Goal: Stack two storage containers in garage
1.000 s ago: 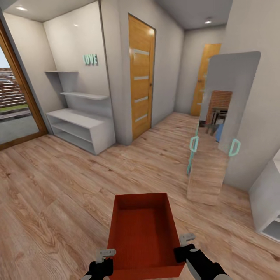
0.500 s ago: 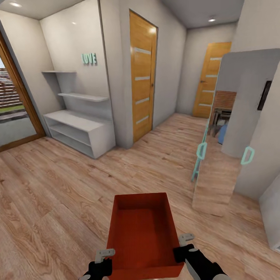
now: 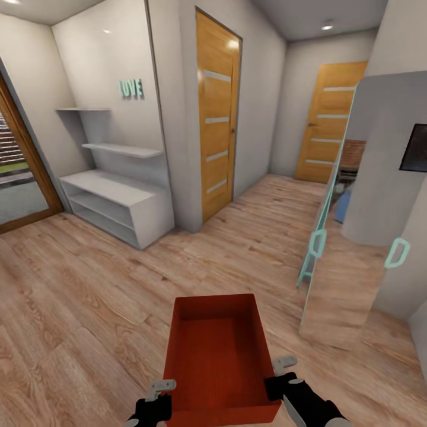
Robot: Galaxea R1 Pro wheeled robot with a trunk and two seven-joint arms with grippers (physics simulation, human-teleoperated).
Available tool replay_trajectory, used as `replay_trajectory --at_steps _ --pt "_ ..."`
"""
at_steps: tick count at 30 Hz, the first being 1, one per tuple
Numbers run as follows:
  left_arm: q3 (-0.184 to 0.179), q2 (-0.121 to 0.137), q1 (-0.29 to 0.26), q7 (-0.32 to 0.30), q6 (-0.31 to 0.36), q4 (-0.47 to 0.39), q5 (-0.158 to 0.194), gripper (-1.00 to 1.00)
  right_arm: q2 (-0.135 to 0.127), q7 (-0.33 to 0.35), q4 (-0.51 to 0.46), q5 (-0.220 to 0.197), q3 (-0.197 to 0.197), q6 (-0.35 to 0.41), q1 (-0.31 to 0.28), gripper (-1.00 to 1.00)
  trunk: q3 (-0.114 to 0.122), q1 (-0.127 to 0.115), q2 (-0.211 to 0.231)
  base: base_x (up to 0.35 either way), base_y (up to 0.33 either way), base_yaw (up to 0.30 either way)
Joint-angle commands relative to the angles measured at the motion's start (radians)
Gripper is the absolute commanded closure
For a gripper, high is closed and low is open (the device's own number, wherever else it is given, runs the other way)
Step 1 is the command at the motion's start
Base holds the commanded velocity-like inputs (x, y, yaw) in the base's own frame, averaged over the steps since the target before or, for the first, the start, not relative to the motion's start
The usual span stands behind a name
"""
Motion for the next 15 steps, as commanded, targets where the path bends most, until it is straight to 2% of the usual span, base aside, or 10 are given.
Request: replay_trajectory --at_steps 1,9,15 --pt "-0.006 0.020 -0.001 -0.002 -0.004 0.004 -0.013 1.00 -0.011 0.038 -0.003 -0.007 0.042 -0.069 0.000 1.00 -0.001 0.001 0.000 0.343 0.000 -0.066" --pt "-0.006 0.020 -0.001 -0.003 -0.004 0.004 -0.013 1.00 -0.011 0.038 -0.004 -0.006 0.043 -0.069 0.000 1.00 -0.001 0.001 0.000 0.343 0.055 -0.134" --pt "-0.006 0.020 -0.001 -0.002 -0.004 0.004 -0.013 1.00 -0.010 0.036 -0.003 -0.006 0.044 -0.069 0.000 1.00 -0.001 0.001 0.000 0.340 0.133 -0.031"
